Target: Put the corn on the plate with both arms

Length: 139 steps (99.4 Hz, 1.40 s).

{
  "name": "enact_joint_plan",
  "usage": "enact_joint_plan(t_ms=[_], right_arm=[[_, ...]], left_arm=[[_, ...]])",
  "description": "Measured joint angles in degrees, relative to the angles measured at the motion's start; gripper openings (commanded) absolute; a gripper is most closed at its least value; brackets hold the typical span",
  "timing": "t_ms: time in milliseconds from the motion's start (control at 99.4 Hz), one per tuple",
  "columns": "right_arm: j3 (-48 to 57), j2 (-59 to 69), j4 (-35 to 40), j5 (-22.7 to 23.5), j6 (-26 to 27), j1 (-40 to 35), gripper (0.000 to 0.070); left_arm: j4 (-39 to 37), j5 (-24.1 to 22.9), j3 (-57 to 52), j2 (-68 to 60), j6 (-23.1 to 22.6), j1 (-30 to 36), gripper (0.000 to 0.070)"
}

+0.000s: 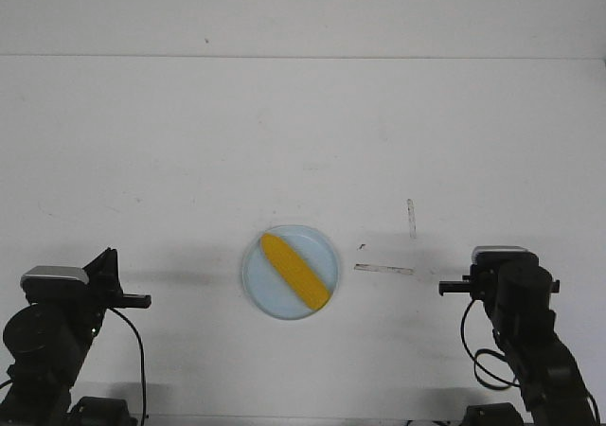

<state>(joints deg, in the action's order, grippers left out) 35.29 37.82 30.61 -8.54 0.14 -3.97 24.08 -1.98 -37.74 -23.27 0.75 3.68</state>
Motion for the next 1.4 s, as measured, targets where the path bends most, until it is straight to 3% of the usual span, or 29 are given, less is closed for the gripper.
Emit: enact_joint_plan(t_ms=[241, 412, 1398], right_arm=[[0.0, -16.83, -1.44, 0.04, -0.22, 0.0, 0.0013], [0.0, -22.32, -1.36, 2.95, -0.33, 0.0, 0.0013], [-0.11, -23.06, -1.33, 2.95, -0.33, 0.0, 0.0013]], left_arm=[[0.0, -0.02, 0.0, 0.0, 0.0, 0.0, 0.0], [0.31, -0.02, 0.0, 0.02, 0.0, 0.0, 0.0], [-1.49, 0.0, 1.66, 1.14, 0.0, -0.46, 0.0]])
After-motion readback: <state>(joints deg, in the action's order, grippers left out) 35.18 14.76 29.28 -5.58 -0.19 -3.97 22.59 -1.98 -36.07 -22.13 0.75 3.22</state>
